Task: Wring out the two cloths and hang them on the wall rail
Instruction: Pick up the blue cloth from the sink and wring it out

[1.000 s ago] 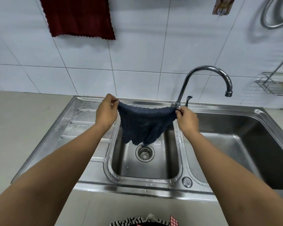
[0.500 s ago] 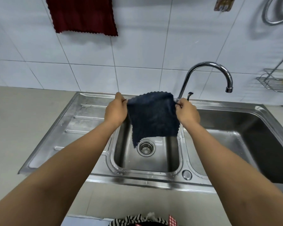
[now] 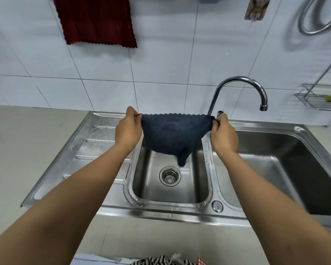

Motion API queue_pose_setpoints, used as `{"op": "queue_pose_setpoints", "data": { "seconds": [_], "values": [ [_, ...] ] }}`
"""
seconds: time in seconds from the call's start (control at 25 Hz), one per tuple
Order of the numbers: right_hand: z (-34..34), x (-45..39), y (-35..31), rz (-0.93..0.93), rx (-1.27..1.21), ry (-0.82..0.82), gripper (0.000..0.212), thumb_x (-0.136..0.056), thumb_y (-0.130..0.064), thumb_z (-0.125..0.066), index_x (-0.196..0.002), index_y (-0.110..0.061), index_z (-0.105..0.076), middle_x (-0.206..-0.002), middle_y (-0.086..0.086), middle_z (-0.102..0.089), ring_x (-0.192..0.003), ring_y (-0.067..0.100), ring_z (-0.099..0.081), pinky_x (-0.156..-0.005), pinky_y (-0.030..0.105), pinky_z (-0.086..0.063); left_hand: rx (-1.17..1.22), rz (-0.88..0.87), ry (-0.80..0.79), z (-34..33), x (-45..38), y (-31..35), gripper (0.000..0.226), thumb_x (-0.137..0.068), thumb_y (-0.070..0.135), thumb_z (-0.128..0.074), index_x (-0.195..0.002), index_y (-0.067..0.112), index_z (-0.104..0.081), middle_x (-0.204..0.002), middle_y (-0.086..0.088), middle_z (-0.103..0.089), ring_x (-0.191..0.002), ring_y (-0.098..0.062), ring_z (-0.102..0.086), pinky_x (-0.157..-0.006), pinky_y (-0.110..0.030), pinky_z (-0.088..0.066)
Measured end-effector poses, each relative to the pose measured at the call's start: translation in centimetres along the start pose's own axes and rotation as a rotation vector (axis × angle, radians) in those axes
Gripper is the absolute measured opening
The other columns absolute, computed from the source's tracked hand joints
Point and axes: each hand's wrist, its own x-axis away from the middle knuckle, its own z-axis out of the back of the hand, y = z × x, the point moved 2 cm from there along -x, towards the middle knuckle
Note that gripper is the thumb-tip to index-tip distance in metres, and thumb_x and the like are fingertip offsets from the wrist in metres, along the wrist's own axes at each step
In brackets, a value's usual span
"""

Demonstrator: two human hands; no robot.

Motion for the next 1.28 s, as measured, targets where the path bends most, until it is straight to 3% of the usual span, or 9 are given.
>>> {"op": "queue_pose_setpoints", "data": {
  "seconds": [0.12, 0.2, 0.32, 0.52, 0.76, 0.88, 1.0, 1.08, 1.28],
  "values": [
    [0.5, -0.4, -0.5, 0.003, -0.019, 0.065, 0.021, -0.102, -0.03, -0.036, -0.107, -0.014, -0.048, -0.084, 0.011, -0.064, -0.073, 0.032, -0.054, -0.062, 0.033, -0.033, -0.148, -0.075, -0.014, 0.1, 0.0, 0.8, 0.018, -0.102, 0.033, -0.036, -0.098, 0.016, -0.04, -0.08, -0.008, -0.06, -0.072, -0.034, -0.056, -0.065, -0.042, -0.049],
    [0.4, -0.7, -0.7, 0.017, 0.015, 0.019, 0.021, -0.101, -0.03, -0.035, -0.108, -0.014, -0.048, -0.089, 0.014, -0.068, -0.077, 0.035, -0.058, -0.062, 0.033, -0.035, -0.25, -0.123, -0.05, 0.2, 0.0, 0.9, 0.02, -0.102, 0.032, -0.036, -0.099, 0.013, -0.042, -0.078, -0.009, -0.057, -0.071, -0.036, -0.054, -0.063, -0.04, -0.045],
    [0.5, -1.1, -0.4, -0.037, 0.02, 0.035, 0.022, -0.101, -0.029, -0.035, -0.11, -0.013, -0.048, -0.094, 0.018, -0.068, -0.082, 0.038, -0.06, -0.063, 0.034, -0.036, -0.17, -0.047, 0.003, 0.2, -0.8, 1.1, 0.024, -0.103, 0.033, -0.034, -0.098, 0.01, -0.04, -0.076, -0.011, -0.057, -0.07, -0.036, -0.052, -0.06, -0.039, -0.04],
    [0.3, -1.1, 0.2, -0.045, 0.048, -0.011, 0.024, -0.101, -0.032, -0.035, -0.108, -0.012, -0.046, -0.094, 0.018, -0.067, -0.085, 0.04, -0.061, -0.065, 0.035, -0.038, -0.204, 0.036, -0.012, -0.2, -1.1, 1.2, 0.031, -0.104, 0.037, -0.025, -0.104, 0.009, -0.04, -0.079, -0.011, -0.056, -0.074, -0.037, -0.055, -0.063, -0.041, -0.043],
    [0.0, -1.5, 0.7, -0.075, 0.047, -0.02, 0.029, -0.1, -0.039, -0.033, -0.108, -0.015, -0.047, -0.089, 0.014, -0.066, -0.082, 0.038, -0.06, -0.066, 0.036, -0.04, -0.199, 0.103, -0.077, -1.0, -1.6, 0.5, 0.032, -0.102, 0.041, -0.022, -0.101, 0.016, -0.042, -0.084, -0.015, -0.068, -0.075, -0.038, -0.065, -0.075, -0.049, -0.055],
    [0.2, -1.7, 0.8, -0.117, 0.01, -0.052, 0.03, -0.1, -0.04, -0.033, -0.1, -0.015, -0.049, -0.085, 0.01, -0.06, -0.077, 0.033, -0.052, -0.067, 0.035, -0.037, -0.032, 0.197, -0.084, -1.2, -1.8, 1.0, 0.029, -0.103, 0.039, -0.025, -0.102, 0.017, -0.044, -0.073, -0.013, -0.068, -0.067, -0.033, -0.067, -0.07, -0.044, -0.058],
    [0.4, -1.7, 1.1, -0.167, -0.047, -0.068, 0.028, -0.1, -0.04, -0.034, -0.089, -0.017, -0.045, -0.082, 0.007, -0.057, -0.075, 0.03, -0.048, -0.067, 0.033, -0.034, 0.319, 0.325, -0.104, -1.7, -1.5, 2.2, 0.027, -0.104, 0.032, -0.027, -0.108, 0.012, -0.045, -0.064, -0.014, -0.065, -0.055, -0.027, -0.065, -0.057, -0.033, -0.058],
    [0.3, -2.0, 1.4, -0.192, -0.091, -0.073, 0.028, -0.1, -0.041, -0.034, -0.087, -0.019, -0.044, -0.081, 0.007, -0.061, -0.075, 0.031, -0.052, -0.067, 0.034, -0.035, 0.519, 0.357, -0.099, -2.4, -1.4, 2.9, 0.026, -0.105, 0.031, -0.028, -0.11, 0.01, -0.043, -0.063, -0.014, -0.063, -0.053, -0.026, -0.063, -0.055, -0.032, -0.054],
    [0.3, -2.0, 2.0, -0.2, -0.238, -0.089, 0.028, -0.098, -0.042, -0.033, -0.083, -0.02, -0.042, -0.062, 0.003, -0.068, -0.06, 0.027, -0.066, -0.054, 0.028, -0.037, 0.703, 0.357, -0.008, -3.5, -0.9, 3.4, 0.019, -0.104, 0.029, -0.031, -0.099, 0.013, -0.038, -0.07, -0.014, -0.065, -0.056, -0.023, -0.061, -0.057, -0.03, -0.052]
  ]
}}
